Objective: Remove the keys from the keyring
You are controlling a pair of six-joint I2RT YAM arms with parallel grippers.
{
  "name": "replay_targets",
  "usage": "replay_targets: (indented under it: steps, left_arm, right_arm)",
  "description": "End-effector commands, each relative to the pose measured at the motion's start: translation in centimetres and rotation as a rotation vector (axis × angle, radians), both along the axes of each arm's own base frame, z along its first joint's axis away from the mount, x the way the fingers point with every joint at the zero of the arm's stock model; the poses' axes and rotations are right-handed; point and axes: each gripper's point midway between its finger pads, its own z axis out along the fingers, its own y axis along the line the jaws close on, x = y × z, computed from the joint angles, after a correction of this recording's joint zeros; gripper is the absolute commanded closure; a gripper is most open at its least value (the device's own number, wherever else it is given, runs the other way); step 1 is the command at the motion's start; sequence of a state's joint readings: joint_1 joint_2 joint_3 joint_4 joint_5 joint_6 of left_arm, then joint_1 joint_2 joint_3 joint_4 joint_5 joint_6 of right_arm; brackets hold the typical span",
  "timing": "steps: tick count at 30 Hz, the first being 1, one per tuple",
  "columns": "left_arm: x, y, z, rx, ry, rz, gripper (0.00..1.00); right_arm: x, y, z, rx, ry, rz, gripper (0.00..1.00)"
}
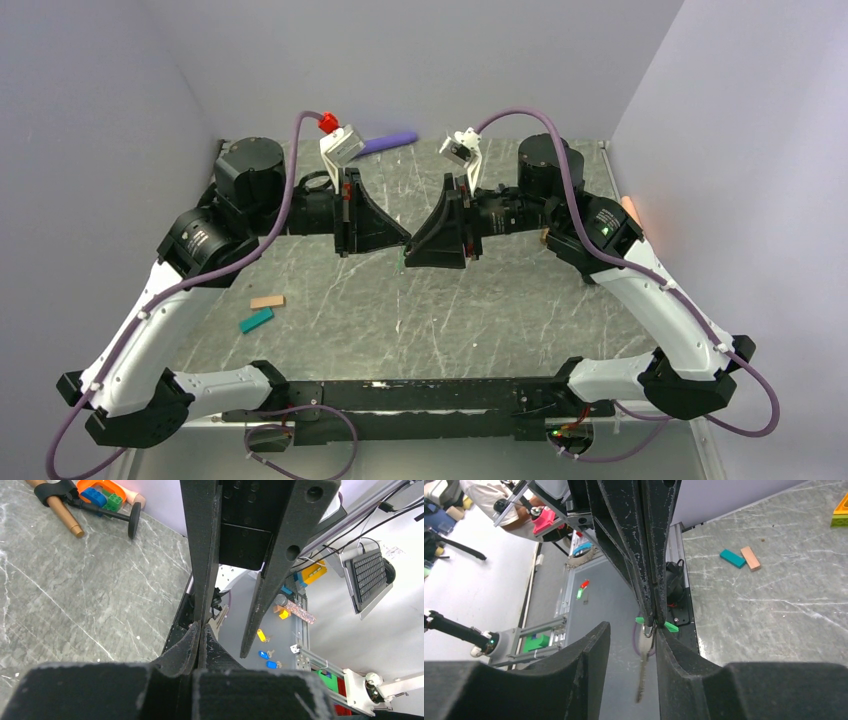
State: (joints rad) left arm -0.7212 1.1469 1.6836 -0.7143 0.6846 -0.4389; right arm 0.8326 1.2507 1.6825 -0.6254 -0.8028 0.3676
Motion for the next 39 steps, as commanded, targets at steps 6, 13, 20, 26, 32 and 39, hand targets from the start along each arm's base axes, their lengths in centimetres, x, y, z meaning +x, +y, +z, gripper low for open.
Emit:
replay_targets:
  steps: [6,13,20,26,32,39]
  left_arm:
    - [-0.5,0.7,2.7,-0.073,-0.062,0.022,1.00]
    - [-0.7,1.2,3.6,-0.091,-0.074,0.044,1.00]
    - [-1.0,2.1,4.5,-0.140,-0.077,0.094,1.00]
    - [-1.9,2.1,4.5,-0.104,-0.083,0.029,0.73]
    - [-2.5,2.0,4.3,-0.046,-0.092,-0.024,0.67]
    - [-2.4,1.6,4.1,-0.051,-0.081,-0.042,0.72]
  right_arm:
    - [0.4,-0.1,2.8,0.093,-0.066,-0.030,0.71]
    - [0.6,0.2,2.7,0.086,-0.053,-0.025,1.00]
    - [1.2,0.3,3.5,0.094,-0.078,-0.056,1.00]
    - [1.1,0.4,3.5,0.051,-0.086,-0.019,1.00]
    - [0.6,0.2,3.8,0.048,-0.094,0.004,1.00]
    - [0.0,0.1,4.0,0.068,-0.081,0.027,1.00]
